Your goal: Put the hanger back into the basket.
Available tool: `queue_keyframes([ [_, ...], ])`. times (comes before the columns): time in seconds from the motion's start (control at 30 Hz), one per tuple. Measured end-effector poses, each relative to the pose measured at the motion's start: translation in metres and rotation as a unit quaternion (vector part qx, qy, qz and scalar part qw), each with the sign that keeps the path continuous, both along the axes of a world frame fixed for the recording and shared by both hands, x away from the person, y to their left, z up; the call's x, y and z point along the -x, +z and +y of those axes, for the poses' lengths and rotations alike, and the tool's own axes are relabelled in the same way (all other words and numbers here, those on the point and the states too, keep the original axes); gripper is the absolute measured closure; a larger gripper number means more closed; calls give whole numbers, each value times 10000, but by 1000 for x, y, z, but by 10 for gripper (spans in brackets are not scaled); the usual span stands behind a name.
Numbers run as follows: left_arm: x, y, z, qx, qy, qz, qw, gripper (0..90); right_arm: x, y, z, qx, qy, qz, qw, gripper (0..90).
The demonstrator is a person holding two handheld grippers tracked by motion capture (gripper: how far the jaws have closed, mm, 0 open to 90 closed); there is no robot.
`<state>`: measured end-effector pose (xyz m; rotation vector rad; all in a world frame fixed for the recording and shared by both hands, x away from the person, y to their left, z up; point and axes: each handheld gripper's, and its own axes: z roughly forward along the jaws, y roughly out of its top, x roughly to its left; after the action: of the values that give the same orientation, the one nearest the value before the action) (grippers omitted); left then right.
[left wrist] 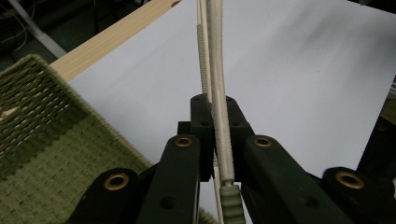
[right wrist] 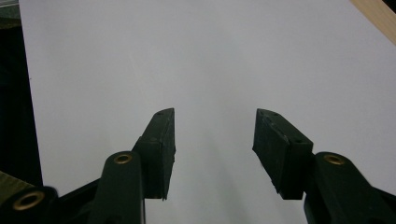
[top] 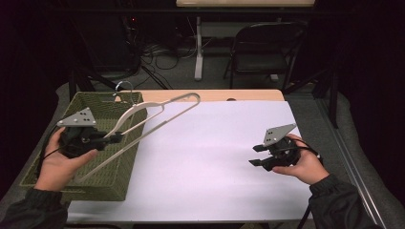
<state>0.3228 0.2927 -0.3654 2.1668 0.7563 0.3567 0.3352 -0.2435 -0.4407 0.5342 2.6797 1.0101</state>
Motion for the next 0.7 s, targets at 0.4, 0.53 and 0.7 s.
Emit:
queue_keyframes([
  [0.4, -15, -6, 62, -109, 458, -48, 9989, 868, -2, -6, 2, 42, -74, 52, 10000, 488],
  [0.53, -19, -8, 79, -165, 496, -67, 9986, 868, -2, -6, 2, 81, -46, 47, 9999, 488],
  [0.7, -21, -10, 101, -232, 643, -82, 9976, 868, -2, -8, 1, 156, -111, 54, 9998, 488],
])
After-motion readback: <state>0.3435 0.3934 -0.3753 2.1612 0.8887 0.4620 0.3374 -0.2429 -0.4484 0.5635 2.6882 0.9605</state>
